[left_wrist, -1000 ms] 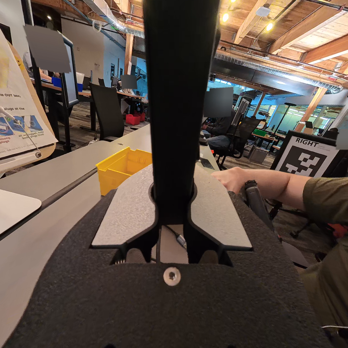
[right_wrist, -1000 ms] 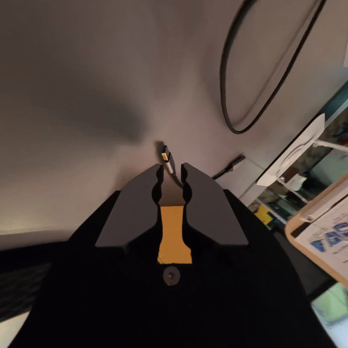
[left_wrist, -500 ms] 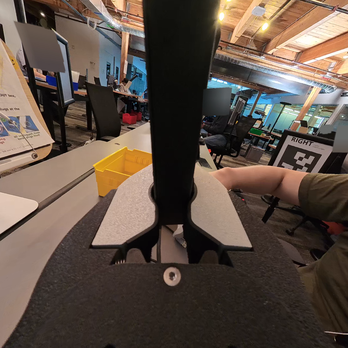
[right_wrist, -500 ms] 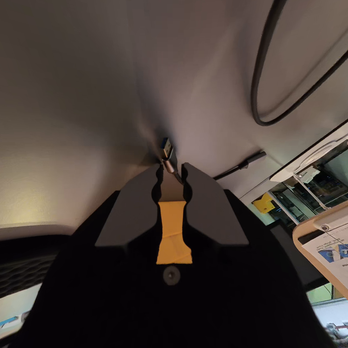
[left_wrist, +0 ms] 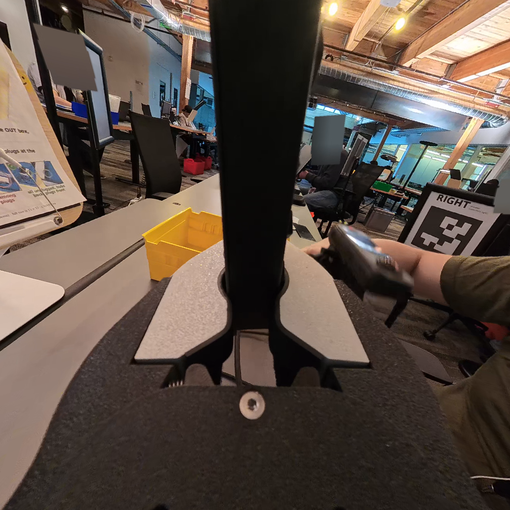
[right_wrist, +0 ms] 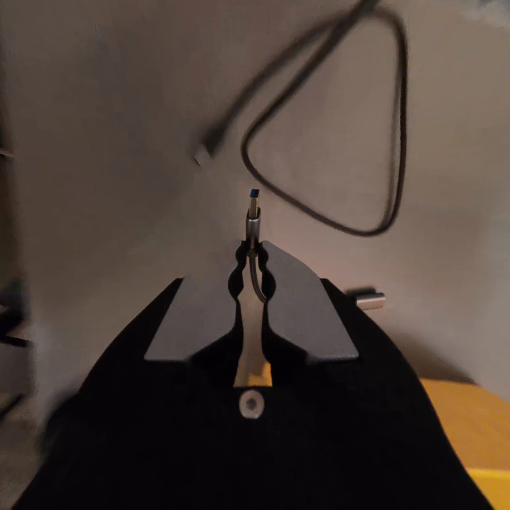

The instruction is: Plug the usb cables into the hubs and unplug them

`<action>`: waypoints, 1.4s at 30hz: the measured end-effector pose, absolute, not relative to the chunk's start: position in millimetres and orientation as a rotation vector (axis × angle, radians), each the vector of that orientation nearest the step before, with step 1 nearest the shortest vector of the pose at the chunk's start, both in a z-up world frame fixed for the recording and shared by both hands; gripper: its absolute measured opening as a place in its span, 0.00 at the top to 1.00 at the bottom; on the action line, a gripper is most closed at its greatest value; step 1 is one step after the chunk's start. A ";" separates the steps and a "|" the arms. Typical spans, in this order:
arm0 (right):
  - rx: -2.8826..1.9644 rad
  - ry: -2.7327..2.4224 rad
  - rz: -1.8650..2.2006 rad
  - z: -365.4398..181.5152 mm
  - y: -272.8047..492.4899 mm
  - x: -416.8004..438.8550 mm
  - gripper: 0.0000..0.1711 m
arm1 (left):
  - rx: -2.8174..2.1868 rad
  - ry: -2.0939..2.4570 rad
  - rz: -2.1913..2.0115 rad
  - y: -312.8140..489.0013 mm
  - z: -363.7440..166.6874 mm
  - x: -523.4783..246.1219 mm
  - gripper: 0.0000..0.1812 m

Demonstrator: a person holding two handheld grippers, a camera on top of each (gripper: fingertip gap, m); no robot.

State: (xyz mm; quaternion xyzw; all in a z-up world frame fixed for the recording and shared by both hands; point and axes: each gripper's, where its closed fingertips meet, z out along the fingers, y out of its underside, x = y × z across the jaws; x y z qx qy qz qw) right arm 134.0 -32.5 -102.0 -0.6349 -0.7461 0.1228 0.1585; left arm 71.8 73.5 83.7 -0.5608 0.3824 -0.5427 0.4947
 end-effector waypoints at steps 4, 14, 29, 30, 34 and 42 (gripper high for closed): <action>-1.794 -1.878 0.972 -24.5 -55.8 110.3 0.95 | -1.360 0.922 -1.312 74.4 84.6 69.4 0.86; -1.944 -1.453 1.903 19.3 -62.0 109.9 0.95 | -1.357 0.907 -1.313 76.1 87.5 64.5 0.86; -2.350 -1.273 1.352 -91.9 -8.0 96.8 0.94 | -1.396 0.886 -1.225 89.2 81.7 49.2 0.86; -2.363 -1.274 1.308 -95.4 -7.4 97.4 0.94 | -1.400 0.887 -1.216 90.1 80.8 48.9 0.86; -2.426 -1.297 1.102 -115.0 -1.4 104.4 0.93 | -1.407 0.894 -1.203 90.9 78.5 50.7 0.86; -2.463 -1.387 0.595 -155.6 10.1 125.7 0.93 | -1.408 0.915 -1.198 88.0 77.6 55.3 0.86</action>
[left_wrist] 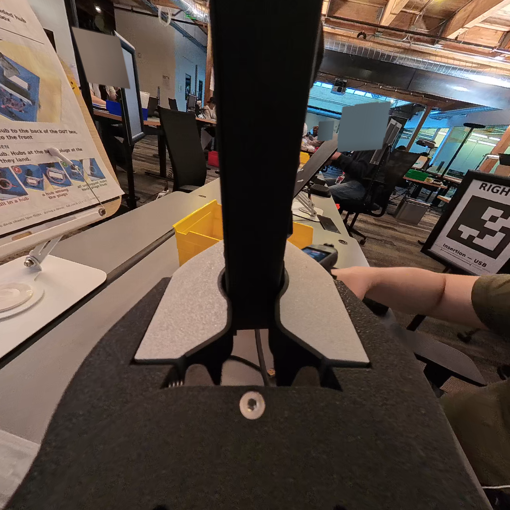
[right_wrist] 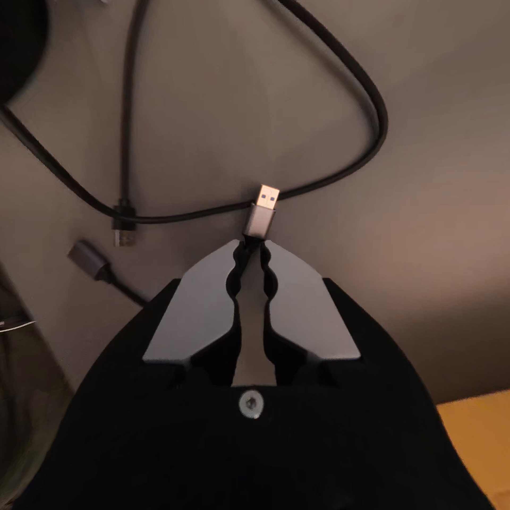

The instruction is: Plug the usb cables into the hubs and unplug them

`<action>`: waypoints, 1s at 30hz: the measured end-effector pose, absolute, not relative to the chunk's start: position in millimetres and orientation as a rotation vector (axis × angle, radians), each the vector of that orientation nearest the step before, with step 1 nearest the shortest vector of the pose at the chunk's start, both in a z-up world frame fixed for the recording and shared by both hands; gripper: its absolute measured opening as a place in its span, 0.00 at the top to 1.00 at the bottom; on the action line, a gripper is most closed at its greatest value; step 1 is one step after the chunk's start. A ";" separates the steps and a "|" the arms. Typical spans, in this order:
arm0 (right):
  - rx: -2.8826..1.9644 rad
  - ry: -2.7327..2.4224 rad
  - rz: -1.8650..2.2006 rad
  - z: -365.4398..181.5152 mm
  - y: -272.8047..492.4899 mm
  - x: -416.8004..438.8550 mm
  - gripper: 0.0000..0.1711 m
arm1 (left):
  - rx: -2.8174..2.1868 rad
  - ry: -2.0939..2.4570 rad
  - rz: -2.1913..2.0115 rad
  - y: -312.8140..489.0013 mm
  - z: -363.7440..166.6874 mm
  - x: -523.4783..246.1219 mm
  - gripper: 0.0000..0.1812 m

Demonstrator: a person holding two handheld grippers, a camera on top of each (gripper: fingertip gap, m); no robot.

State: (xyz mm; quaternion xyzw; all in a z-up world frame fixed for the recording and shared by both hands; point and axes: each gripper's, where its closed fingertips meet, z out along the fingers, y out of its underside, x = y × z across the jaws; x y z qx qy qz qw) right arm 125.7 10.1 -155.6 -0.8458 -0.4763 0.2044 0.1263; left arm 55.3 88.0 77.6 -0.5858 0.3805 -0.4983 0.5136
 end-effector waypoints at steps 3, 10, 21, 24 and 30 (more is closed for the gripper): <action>-2.417 -1.361 0.524 -156.4 14.9 125.6 0.92 | -1.406 0.924 -1.200 86.0 77.8 57.2 0.86; -2.340 -1.264 0.412 -155.7 23.8 129.3 0.88 | -1.400 0.929 -1.196 84.4 79.9 57.4 0.86; -2.339 -1.057 0.504 -155.9 24.9 127.7 0.89 | -1.397 0.912 -1.207 86.0 81.2 54.8 0.86; -2.334 -1.014 0.548 -155.2 22.3 126.9 0.87 | -1.395 0.917 -1.205 85.2 81.5 55.7 0.86; -2.271 -0.963 0.513 -155.8 26.9 128.6 0.93 | -1.393 0.917 -1.207 84.8 82.0 56.4 0.86</action>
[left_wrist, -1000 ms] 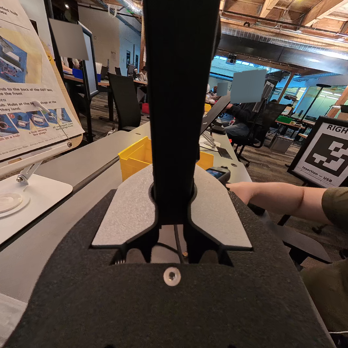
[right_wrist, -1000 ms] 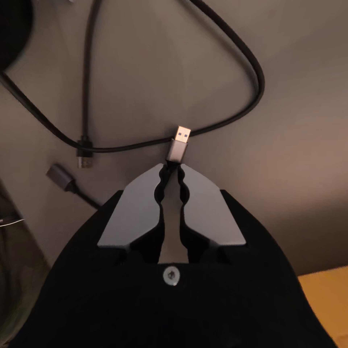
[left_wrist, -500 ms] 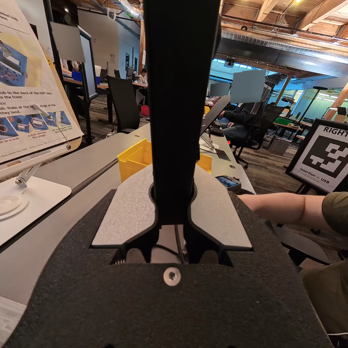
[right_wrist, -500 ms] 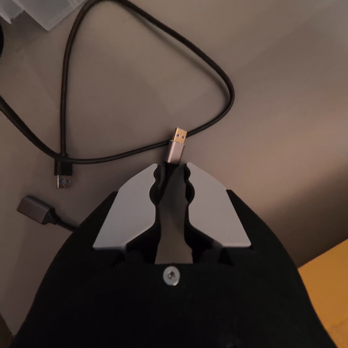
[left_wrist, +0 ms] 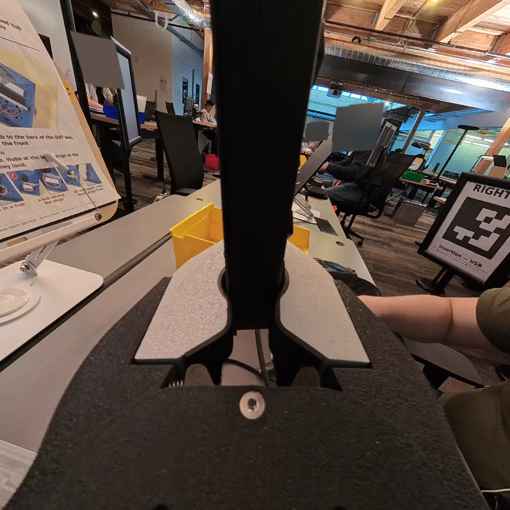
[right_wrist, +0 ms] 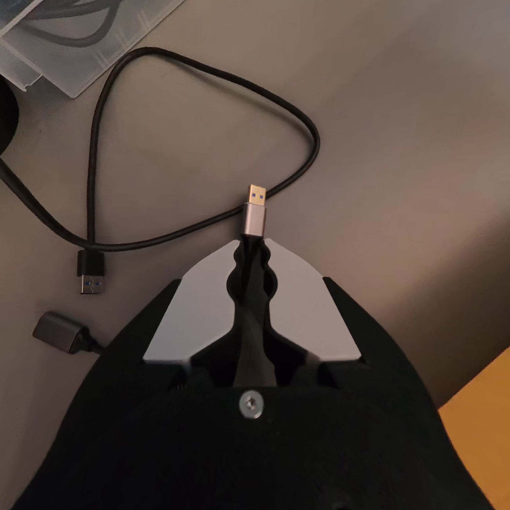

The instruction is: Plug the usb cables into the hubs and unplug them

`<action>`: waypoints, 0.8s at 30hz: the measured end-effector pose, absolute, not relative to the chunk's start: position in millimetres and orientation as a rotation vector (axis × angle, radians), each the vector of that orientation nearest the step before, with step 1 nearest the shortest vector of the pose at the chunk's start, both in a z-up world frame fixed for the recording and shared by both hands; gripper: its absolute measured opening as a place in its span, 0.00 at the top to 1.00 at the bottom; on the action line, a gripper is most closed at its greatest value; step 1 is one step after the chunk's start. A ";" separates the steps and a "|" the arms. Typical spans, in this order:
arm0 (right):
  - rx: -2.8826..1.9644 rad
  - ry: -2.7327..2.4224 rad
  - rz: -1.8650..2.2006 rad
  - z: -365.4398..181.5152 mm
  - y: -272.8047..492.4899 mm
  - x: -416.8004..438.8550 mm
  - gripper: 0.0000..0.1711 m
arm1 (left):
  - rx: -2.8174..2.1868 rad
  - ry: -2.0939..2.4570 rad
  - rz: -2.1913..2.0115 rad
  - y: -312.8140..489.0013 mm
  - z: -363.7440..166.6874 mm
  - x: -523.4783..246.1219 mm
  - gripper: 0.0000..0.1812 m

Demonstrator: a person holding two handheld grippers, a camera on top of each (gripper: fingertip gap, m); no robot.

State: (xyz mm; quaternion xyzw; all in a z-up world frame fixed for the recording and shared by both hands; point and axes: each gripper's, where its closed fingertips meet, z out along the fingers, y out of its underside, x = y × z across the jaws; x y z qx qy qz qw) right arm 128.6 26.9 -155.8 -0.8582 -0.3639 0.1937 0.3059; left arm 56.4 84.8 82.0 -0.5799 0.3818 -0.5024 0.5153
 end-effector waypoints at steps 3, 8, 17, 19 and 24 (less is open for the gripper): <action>-2.218 -1.018 0.513 -155.5 23.9 125.7 0.94 | -1.394 0.919 -1.203 84.5 81.8 56.6 0.86; -2.018 -1.094 0.609 -126.0 16.0 110.9 0.94 | -1.385 0.913 -1.195 84.3 84.7 54.2 0.86; -1.346 -1.278 0.904 -18.1 -33.3 107.1 0.94 | -1.387 0.907 -1.180 86.8 84.9 51.1 0.86; -1.322 -1.287 0.884 -12.2 -33.2 110.2 0.95 | -1.391 0.914 -1.176 86.5 83.5 52.9 0.86; -1.316 -1.304 0.857 -7.4 -32.7 111.3 0.94 | -1.410 0.944 -1.131 87.4 77.7 57.7 0.86</action>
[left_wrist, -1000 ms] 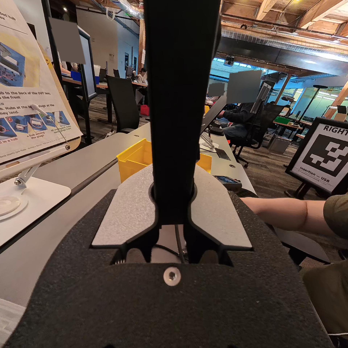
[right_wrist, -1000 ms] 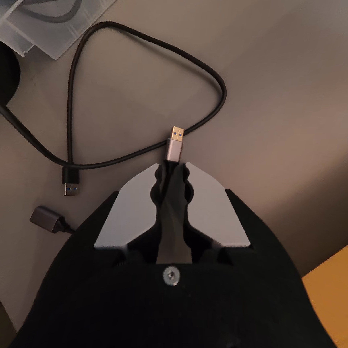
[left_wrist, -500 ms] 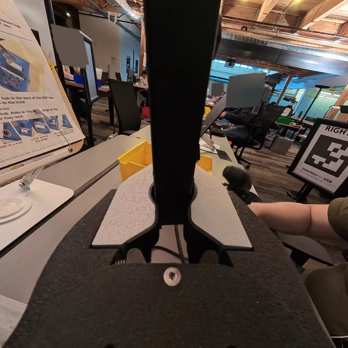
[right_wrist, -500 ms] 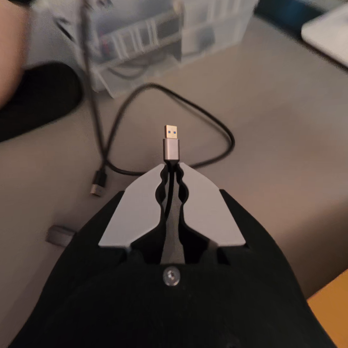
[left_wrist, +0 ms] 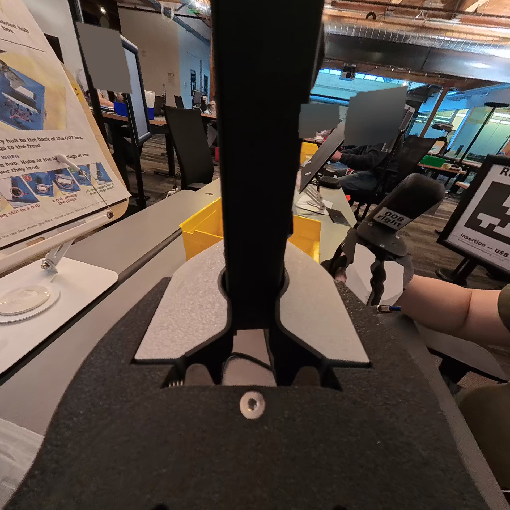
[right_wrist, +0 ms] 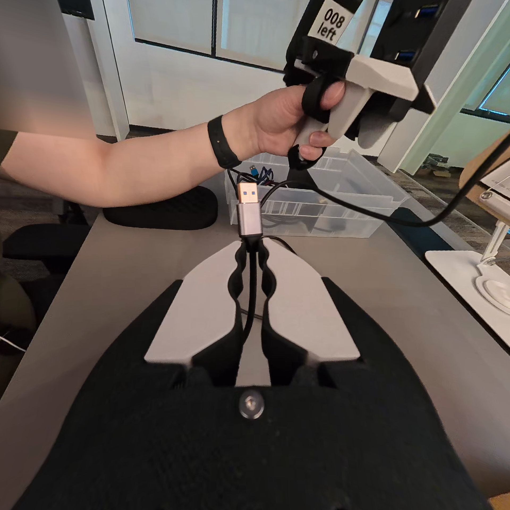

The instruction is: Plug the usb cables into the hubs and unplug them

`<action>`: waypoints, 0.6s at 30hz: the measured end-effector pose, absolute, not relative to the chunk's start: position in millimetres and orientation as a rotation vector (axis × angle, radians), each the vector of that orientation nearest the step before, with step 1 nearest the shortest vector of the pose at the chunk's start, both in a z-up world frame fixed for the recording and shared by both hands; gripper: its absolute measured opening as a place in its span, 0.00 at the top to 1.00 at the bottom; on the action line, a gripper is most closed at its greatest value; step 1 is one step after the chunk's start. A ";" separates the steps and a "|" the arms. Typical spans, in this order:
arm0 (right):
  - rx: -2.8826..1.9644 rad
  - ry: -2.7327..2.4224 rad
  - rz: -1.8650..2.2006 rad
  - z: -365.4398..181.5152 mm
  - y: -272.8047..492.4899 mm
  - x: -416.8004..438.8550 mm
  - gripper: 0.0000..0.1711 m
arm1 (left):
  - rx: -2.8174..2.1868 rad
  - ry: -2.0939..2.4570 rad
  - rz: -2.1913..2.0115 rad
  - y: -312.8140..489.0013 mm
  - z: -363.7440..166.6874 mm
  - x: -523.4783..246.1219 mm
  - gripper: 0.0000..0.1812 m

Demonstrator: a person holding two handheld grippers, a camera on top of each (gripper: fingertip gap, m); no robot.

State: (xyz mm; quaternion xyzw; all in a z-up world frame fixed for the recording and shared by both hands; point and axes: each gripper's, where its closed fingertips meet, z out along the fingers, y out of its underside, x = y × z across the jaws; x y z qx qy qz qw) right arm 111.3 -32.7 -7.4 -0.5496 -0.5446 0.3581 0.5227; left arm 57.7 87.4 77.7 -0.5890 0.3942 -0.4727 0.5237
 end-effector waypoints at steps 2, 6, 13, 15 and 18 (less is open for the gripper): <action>-1.310 -1.307 0.850 -5.2 -31.7 110.6 0.94 | -1.413 0.955 -1.116 87.5 75.4 59.9 0.86; -1.279 -1.291 0.850 7.0 -29.7 110.2 0.94 | -1.423 0.970 -1.112 86.5 71.4 65.7 0.86; -1.266 -1.252 0.852 22.4 -23.4 115.6 0.94 | -1.431 0.992 -1.096 84.1 68.7 72.4 0.86; -1.270 -1.234 0.856 23.6 -21.8 117.1 0.94 | -1.434 0.998 -1.088 83.8 68.0 73.2 0.86; -1.279 -1.221 0.868 21.5 -20.4 118.9 0.94 | -1.440 1.000 -1.081 84.3 66.7 73.8 0.86</action>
